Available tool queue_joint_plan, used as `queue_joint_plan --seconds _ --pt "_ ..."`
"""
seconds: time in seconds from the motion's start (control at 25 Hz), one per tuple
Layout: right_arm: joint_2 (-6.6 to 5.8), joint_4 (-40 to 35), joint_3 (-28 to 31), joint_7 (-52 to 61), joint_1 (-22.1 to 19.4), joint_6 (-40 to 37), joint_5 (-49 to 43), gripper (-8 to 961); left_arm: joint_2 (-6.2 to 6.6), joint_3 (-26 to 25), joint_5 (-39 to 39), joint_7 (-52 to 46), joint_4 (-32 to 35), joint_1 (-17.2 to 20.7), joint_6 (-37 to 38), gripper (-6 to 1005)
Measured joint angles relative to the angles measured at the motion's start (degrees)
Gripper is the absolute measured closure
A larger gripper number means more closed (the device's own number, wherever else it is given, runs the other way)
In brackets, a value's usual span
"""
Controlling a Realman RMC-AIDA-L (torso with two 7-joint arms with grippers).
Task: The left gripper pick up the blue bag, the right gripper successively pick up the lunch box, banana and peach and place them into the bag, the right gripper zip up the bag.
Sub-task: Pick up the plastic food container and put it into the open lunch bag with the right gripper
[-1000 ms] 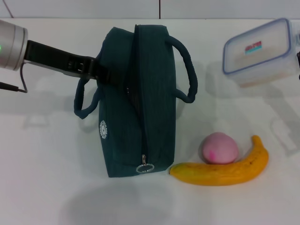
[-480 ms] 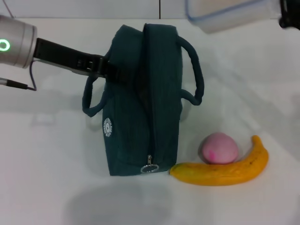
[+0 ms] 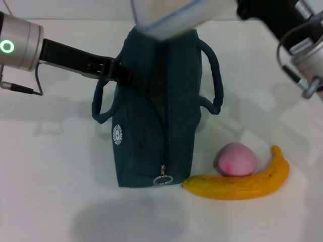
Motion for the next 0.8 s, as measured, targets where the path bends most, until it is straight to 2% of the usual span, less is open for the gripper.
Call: queue_joint_plan --seconds 0.16,0.48,0.6,0.8 --pt "0.00 -0.12 -0.28 -0.89 -2.60 2.57 -2.80 840 0.01 -0.06 -0.03 0.49 -0.03 0.08 -0.01 937" --pt "0.00 -4.70 -0.35 -1.34 -10.92 1.02 -3.77 846 0.24 -0.16 0.23 0.54 -0.08 0.36 -0.04 937" --pt "-0.01 -6.37 -0.53 -3.04 -11.29 2.53 -6.58 850 0.13 -0.12 0.11 0.60 -0.09 0.18 -0.04 936" --pt "0.00 -7.32 -0.55 -6.96 -8.01 5.66 -12.98 861 -0.06 -0.10 -0.01 0.63 -0.09 0.09 -0.03 936"
